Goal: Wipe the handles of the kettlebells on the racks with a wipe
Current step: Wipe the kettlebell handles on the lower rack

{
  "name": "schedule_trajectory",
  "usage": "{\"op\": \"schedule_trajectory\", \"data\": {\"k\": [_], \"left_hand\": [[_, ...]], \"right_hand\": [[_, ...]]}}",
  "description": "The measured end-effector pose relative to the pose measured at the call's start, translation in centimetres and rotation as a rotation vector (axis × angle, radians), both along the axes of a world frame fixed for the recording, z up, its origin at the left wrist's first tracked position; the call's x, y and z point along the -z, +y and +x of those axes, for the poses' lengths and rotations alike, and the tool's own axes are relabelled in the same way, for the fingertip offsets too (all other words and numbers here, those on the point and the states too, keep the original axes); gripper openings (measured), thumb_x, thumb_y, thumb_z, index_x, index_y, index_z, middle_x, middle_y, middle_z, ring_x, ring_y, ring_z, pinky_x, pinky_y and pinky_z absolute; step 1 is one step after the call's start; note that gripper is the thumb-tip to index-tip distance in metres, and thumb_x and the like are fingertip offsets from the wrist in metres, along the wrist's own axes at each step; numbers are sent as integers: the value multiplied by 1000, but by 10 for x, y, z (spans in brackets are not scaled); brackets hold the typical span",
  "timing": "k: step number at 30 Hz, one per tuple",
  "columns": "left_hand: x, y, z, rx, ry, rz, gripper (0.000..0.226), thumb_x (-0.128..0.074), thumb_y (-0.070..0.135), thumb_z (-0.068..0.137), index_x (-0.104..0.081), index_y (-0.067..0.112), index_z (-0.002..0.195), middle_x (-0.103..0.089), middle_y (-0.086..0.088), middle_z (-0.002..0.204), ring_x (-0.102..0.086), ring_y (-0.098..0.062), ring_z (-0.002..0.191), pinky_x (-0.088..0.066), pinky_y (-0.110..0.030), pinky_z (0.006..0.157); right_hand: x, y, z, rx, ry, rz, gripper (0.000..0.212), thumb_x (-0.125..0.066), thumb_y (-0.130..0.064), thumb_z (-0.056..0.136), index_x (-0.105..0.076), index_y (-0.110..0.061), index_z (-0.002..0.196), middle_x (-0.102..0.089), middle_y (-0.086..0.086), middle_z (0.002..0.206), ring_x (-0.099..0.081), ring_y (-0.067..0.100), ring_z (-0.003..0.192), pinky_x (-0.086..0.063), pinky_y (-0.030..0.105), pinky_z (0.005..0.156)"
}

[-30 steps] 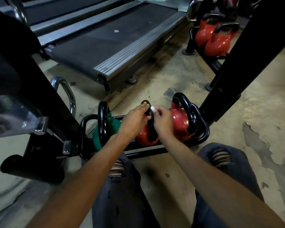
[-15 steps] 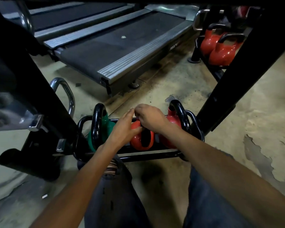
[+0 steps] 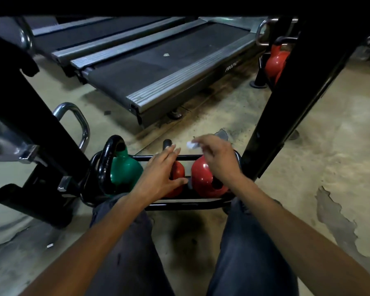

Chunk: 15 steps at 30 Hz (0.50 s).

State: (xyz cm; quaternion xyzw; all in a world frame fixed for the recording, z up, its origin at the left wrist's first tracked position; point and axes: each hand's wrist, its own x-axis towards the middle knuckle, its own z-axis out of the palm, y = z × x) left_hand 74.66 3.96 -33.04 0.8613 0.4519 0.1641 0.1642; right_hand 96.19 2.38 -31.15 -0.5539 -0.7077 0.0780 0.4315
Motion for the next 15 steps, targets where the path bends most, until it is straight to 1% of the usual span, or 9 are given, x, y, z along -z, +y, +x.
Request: {"op": "schedule_trajectory", "data": {"k": [2, 4, 6, 7, 9, 10, 11, 13, 15], "left_hand": [[-3, -2, 23, 5, -1, -7, 91, -67, 60, 85, -25, 25, 158, -18, 4, 166, -17, -14, 152, -19, -42, 125], [-4, -3, 49, 16, 5, -13, 87, -65, 59, 87, -27, 24, 157, -21, 2, 166, -22, -15, 150, -23, -44, 123], [-4, -4, 74, 27, 9, -45, 86, -64, 57, 89, -26, 23, 158, -22, 1, 165, -24, -17, 150, -26, -45, 122], [-3, -4, 85, 24, 11, -60, 87, -64, 57, 89, -24, 23, 158, -22, 0, 165, -25, -18, 150, -27, -44, 122], [-3, -4, 102, 9, 19, -72, 90, -66, 55, 89, -21, 21, 159, -23, 0, 165, -26, -18, 150, -28, -42, 122], [-3, -3, 108, -5, 30, -74, 91, -66, 55, 89, -20, 19, 159, -23, -1, 165, -26, -17, 150, -27, -41, 122], [-2, -2, 112, -17, 53, -75, 93, -67, 54, 88, -18, 19, 159, -22, -1, 165, -25, -17, 150, -26, -41, 123], [-3, 1, 116, -15, 115, -66, 96, -67, 54, 88, -14, 20, 160, -15, 0, 167, -21, -18, 152, -24, -40, 123], [-6, 4, 119, -8, 165, -79, 97, -67, 52, 89, -10, 21, 161, -10, 1, 168, -18, -19, 152, -22, -39, 124]], "right_hand": [[-8, 20, 26, 141, 100, -35, 27, -56, 0, 93, -75, -14, 106, -75, -1, 102, -68, 10, 94, -53, 24, 85], [-5, 42, 48, 197, 133, -169, 21, -55, -12, 94, -75, -18, 100, -77, -2, 99, -71, 14, 93, -55, 32, 86], [3, 58, 59, 190, 36, -347, 18, -57, -24, 96, -74, -20, 99, -76, 3, 97, -71, 22, 93, -56, 38, 84], [7, 64, 61, 162, -28, -436, 21, -55, -27, 98, -74, -18, 103, -75, 7, 101, -69, 27, 97, -55, 39, 85], [7, 77, 62, 126, -104, -583, 28, -49, -26, 101, -72, -12, 110, -72, 14, 110, -65, 33, 104, -52, 41, 89], [4, 84, 62, 110, -126, -635, 29, -48, -26, 102, -71, -10, 109, -71, 15, 111, -64, 34, 105, -51, 39, 87], [1, 93, 63, 80, -135, -685, 29, -49, -26, 101, -72, -7, 105, -70, 15, 109, -63, 33, 103, -50, 36, 82], [-5, 105, 63, 25, -121, -796, 28, -53, -23, 97, -72, -4, 94, -71, 14, 96, -65, 31, 92, -48, 35, 74], [-6, 114, 64, -2, -93, -900, 27, -50, -19, 93, -73, -5, 89, -72, 13, 88, -68, 31, 86, -57, 40, 74]]}}
